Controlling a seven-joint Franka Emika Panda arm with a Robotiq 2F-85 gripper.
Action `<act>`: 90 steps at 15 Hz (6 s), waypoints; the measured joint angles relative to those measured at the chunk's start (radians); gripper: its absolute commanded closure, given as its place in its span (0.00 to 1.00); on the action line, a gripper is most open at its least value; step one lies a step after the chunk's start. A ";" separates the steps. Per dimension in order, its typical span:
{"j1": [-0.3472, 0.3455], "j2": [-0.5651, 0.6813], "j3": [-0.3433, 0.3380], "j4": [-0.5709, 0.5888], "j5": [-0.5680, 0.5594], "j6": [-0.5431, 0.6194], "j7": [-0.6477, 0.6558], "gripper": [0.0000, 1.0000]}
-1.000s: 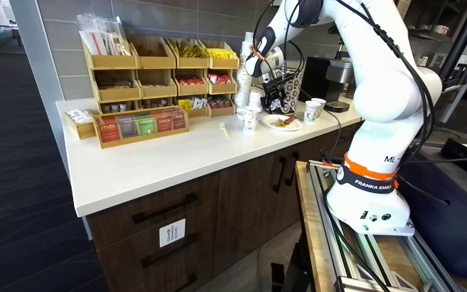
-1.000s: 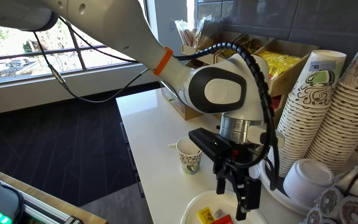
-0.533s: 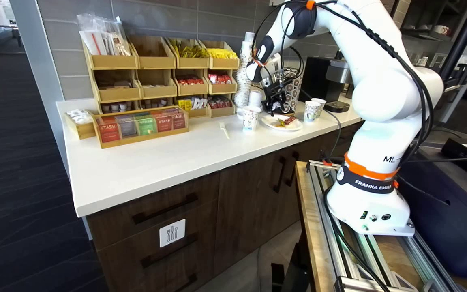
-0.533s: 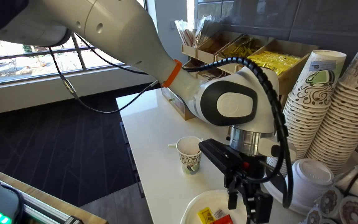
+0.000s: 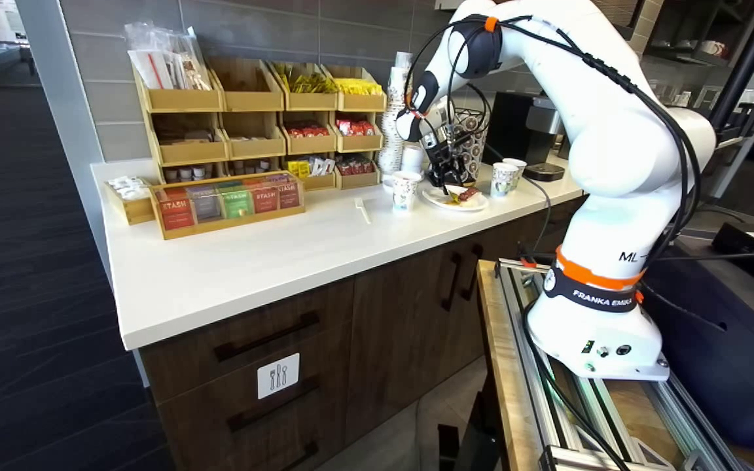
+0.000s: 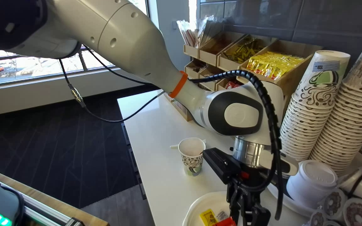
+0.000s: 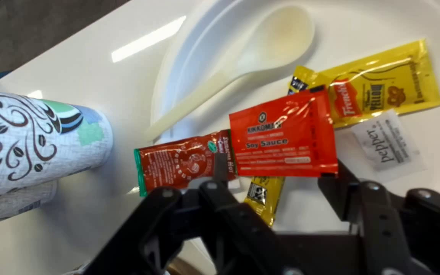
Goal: Pick up the red sachet on the white plate and put it in the middle rack of the far right snack rack
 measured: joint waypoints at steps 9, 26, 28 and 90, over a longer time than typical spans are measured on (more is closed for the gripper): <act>0.006 0.013 -0.002 0.032 -0.001 -0.115 0.048 1.00; 0.006 -0.286 0.008 -0.192 -0.084 -0.161 -0.285 1.00; 0.007 -0.349 0.020 -0.257 -0.109 -0.173 -0.375 1.00; 0.391 -0.574 -0.070 -0.513 -1.289 0.850 -0.143 1.00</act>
